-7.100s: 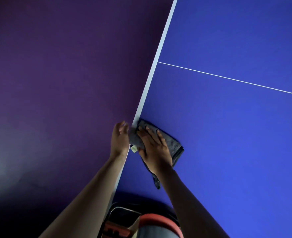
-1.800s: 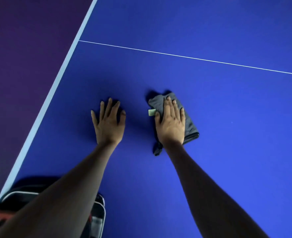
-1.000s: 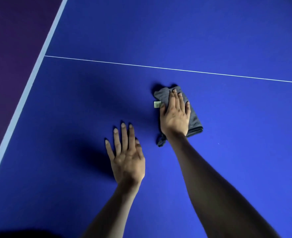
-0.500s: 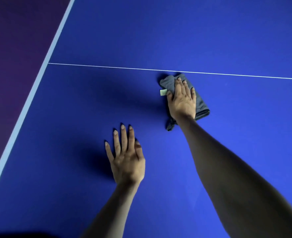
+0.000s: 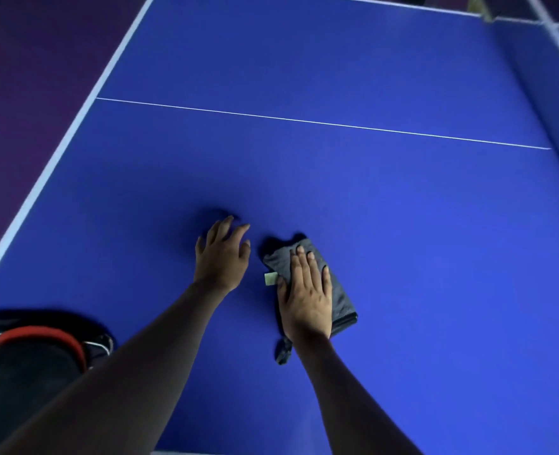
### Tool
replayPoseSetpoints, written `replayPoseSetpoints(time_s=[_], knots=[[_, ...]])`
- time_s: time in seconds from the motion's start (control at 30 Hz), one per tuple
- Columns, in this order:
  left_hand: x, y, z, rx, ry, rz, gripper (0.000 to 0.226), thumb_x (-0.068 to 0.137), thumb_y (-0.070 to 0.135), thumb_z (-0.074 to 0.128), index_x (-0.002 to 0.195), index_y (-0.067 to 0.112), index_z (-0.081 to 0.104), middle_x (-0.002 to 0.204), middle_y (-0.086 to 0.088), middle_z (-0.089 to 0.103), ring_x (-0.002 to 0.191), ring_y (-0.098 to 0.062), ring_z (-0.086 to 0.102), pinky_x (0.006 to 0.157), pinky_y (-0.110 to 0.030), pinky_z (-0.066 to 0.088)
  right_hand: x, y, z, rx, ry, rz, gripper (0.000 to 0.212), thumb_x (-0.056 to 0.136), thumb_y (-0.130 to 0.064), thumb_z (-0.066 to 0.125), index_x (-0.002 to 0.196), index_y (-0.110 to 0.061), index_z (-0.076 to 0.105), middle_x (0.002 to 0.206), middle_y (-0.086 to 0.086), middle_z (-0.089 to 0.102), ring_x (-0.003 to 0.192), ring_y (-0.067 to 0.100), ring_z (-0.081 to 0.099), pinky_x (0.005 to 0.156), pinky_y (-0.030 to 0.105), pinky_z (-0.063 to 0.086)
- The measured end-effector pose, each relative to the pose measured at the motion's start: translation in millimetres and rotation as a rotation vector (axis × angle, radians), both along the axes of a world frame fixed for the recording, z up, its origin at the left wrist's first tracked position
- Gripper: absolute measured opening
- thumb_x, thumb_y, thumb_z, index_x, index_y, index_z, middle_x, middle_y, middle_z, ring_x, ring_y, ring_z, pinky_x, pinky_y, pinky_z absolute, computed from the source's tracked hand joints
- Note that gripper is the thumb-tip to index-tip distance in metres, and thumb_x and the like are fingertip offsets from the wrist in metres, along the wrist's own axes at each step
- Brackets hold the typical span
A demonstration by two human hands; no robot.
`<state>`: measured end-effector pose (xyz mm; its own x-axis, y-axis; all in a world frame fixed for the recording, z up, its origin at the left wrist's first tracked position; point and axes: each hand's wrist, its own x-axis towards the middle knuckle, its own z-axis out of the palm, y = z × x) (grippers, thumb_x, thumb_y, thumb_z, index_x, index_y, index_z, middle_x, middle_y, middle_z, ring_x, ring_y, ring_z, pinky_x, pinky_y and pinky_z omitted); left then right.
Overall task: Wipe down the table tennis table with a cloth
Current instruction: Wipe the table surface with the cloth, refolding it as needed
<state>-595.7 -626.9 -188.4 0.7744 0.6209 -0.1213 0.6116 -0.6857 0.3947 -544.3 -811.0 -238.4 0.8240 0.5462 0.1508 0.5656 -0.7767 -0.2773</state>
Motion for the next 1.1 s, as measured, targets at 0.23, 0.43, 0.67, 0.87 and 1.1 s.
replayPoseSetpoints(time_s=[0.23,0.43,0.67,0.87,1.1], knots=[[65.1,8.2,-6.8,-0.022,0.074,-0.003,0.047,0.109,0.044,0.029,0.156,0.041,0.034,0.169,0.011,0.016,0.157,-0.027,0.007,0.122,-0.061,0.012,64.1,24.2,-2.9,-0.033,0.046,-0.028,0.062,0.106,-0.046,0.029,0.163,-0.021,0.03,0.171,-0.006,0.026,0.159,0.012,0.018,0.128,0.046,0.012],[136.7,15.5,-16.1,-0.014,0.176,0.131,0.048,0.109,0.046,0.019,0.157,0.049,0.019,0.171,0.007,0.005,0.156,-0.032,0.0,0.112,-0.079,0.006,182.5,87.4,-2.2,-0.031,0.035,-0.068,0.062,0.106,-0.043,0.037,0.163,-0.02,0.028,0.172,-0.002,0.024,0.16,0.015,0.016,0.13,0.048,0.009],[154.1,4.6,-34.1,0.166,0.162,0.189,0.053,0.107,0.055,0.019,0.148,0.039,0.05,0.162,-0.009,0.036,0.148,-0.047,0.026,0.103,-0.081,0.021,320.3,167.0,2.9,0.0,0.049,-0.09,0.063,0.103,-0.041,0.043,0.161,-0.018,0.033,0.17,-0.001,0.028,0.159,0.017,0.019,0.129,0.046,0.01],[158.9,8.3,-41.8,0.25,0.096,0.212,0.049,0.11,0.046,0.022,0.148,0.035,0.051,0.163,-0.005,0.035,0.149,-0.047,0.023,0.101,-0.084,0.016,379.9,191.9,2.9,-0.029,0.052,-0.023,0.065,0.105,-0.047,0.039,0.164,-0.02,0.026,0.172,-0.003,0.024,0.16,0.016,0.015,0.13,0.043,0.004],[154.7,14.1,-31.8,0.175,0.183,0.17,0.048,0.108,0.051,0.023,0.152,0.042,0.042,0.165,-0.001,0.032,0.149,-0.047,0.021,0.1,-0.085,0.02,298.3,123.1,-3.6,0.01,0.038,0.087,0.067,0.103,-0.049,0.031,0.162,-0.017,0.032,0.167,-0.001,0.035,0.157,0.015,0.025,0.13,0.043,0.011]])
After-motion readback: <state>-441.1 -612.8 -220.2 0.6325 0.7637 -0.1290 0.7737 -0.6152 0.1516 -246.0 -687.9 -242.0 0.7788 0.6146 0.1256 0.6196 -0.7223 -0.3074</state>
